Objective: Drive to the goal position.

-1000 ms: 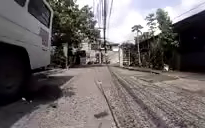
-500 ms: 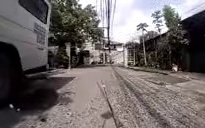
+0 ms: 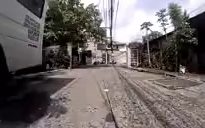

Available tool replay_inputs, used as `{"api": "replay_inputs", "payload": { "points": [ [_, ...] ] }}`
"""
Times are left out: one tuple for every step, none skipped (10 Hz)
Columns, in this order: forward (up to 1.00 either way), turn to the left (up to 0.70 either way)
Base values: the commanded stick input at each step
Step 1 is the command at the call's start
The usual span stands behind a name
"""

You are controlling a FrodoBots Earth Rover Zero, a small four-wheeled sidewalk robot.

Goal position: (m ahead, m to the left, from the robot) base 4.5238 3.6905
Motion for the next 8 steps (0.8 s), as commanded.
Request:
{"api": "replay_inputs", "payload": {
  "points": [
    [0.70, 0.00],
    [0.70, 0.00],
    [0.70, 0.00],
    [0.70, 0.24],
    [0.70, 0.00],
    [0.70, 0.00],
    [0.70, 0.00],
    [0.70, 0.00]
  ]
}}
